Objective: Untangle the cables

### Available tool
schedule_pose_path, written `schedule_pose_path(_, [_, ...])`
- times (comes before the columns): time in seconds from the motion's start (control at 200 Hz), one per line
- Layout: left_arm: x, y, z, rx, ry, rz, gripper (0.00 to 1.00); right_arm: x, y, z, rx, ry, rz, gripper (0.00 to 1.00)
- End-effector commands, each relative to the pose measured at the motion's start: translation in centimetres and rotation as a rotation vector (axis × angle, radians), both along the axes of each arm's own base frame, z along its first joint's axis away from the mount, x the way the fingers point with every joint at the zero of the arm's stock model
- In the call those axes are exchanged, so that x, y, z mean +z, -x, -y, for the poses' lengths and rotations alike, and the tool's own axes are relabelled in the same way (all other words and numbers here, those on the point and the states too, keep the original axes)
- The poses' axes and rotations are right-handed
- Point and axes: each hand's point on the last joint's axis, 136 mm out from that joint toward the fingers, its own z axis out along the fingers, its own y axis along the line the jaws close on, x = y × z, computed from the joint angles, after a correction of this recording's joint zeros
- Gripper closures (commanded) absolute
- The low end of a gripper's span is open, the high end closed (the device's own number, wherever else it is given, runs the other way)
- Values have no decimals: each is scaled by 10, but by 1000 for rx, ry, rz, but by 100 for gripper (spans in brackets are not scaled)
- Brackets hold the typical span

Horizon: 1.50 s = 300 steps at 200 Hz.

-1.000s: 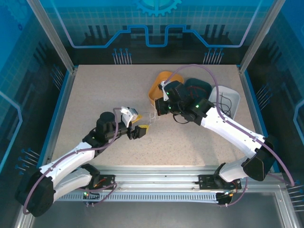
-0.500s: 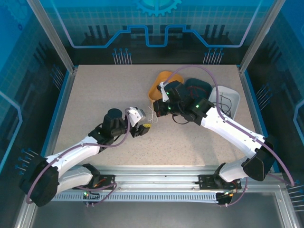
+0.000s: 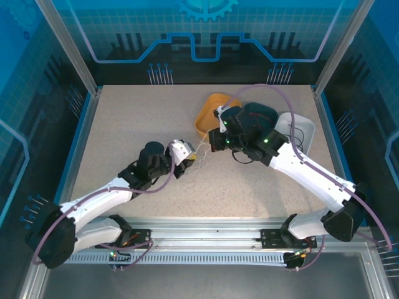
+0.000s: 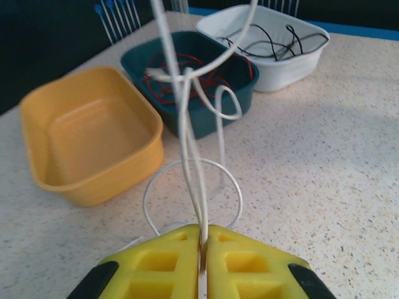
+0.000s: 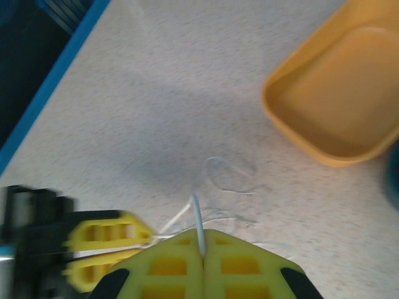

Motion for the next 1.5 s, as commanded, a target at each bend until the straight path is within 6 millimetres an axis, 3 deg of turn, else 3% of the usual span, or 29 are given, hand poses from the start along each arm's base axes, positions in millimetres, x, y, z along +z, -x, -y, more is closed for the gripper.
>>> schedule_pose_path(0.0, [11,5,-15,68,13,22,89,3,-9,56,-210,117,34,100])
schedule_pose_path(0.18, [23,-5,-45,247,14,56,88,2,-6,93,-328,147,55,100])
schedule_pose_path(0.35, [25,-26,-74,453,-9,70,93,11,0,103,-335,107,73,100])
schedule_pose_path(0.5, [27,-20,-52,336,26,36,74,17,2,78,-207,36,61,100])
schedule_pose_path(0.635, [24,-15,-33,246,74,-18,47,27,6,48,-61,-22,52,100])
schedule_pose_path(0.81, [12,-6,-9,121,126,-89,26,39,4,39,-16,-27,61,100])
schedule_pose_path(0.916, [5,-4,-2,87,147,-107,20,47,6,32,17,-51,60,100])
schedule_pose_path(1.106, [-10,-2,5,57,162,-104,17,68,13,11,111,-130,60,100])
schedule_pose_path(1.206, [-13,-5,4,71,188,-95,15,78,15,6,139,-155,71,100])
schedule_pose_path(1.361, [-17,-5,12,39,229,-90,4,94,20,-3,187,-206,88,100])
schedule_pose_path(1.496, [-15,-4,18,8,287,-61,2,109,27,-12,237,-265,98,100])
